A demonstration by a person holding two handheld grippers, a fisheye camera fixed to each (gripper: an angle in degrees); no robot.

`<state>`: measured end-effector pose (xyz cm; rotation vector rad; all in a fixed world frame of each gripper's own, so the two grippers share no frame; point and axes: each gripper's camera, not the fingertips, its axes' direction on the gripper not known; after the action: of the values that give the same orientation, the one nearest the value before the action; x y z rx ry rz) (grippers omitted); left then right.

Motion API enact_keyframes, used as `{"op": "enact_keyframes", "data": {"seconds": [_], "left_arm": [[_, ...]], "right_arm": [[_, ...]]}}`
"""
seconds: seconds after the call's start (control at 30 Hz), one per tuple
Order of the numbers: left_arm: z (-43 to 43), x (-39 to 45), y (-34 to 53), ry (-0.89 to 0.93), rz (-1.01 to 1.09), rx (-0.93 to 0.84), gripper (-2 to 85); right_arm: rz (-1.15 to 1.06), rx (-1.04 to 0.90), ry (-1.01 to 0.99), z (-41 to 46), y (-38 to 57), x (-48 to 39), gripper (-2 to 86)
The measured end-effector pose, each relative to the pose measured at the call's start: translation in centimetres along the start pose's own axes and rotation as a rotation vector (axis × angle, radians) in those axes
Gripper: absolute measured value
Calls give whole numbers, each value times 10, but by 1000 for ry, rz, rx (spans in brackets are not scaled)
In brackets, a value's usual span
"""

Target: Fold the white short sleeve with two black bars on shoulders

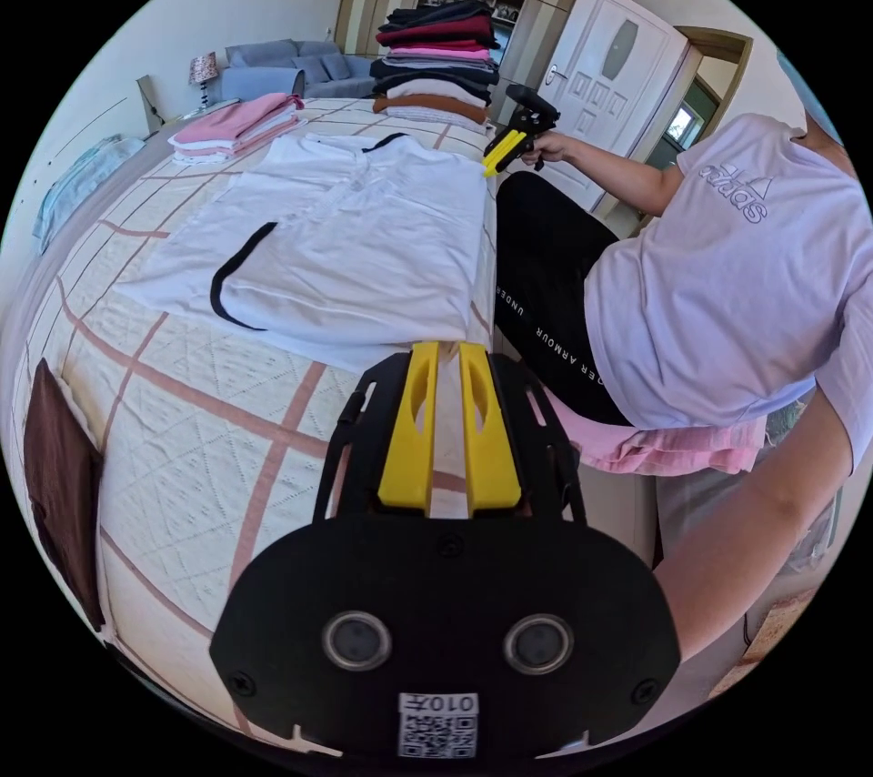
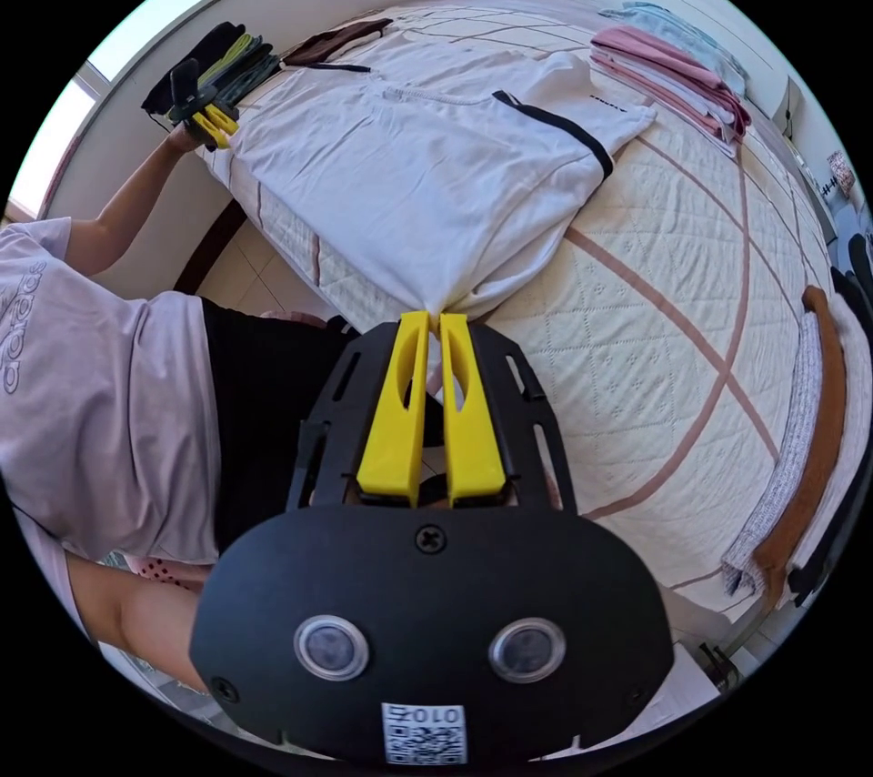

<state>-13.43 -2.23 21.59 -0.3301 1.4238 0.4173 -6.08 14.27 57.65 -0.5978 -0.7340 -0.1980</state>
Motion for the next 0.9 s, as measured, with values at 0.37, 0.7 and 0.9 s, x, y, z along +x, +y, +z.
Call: {"op": "enact_keyframes", "data": {"seconds": [0.37, 0.7, 0.9], "left_arm": [[20, -22, -3, 9, -100, -104, 13], [10, -57, 13, 193, -211, -117, 0], [11, -80, 27, 212, -300, -59, 15]], "right_arm": [[31, 65, -36, -12, 12, 11, 43], [-7, 30, -84, -11, 14, 18, 42], [-5, 36, -116, -8, 16, 26, 44]]}}
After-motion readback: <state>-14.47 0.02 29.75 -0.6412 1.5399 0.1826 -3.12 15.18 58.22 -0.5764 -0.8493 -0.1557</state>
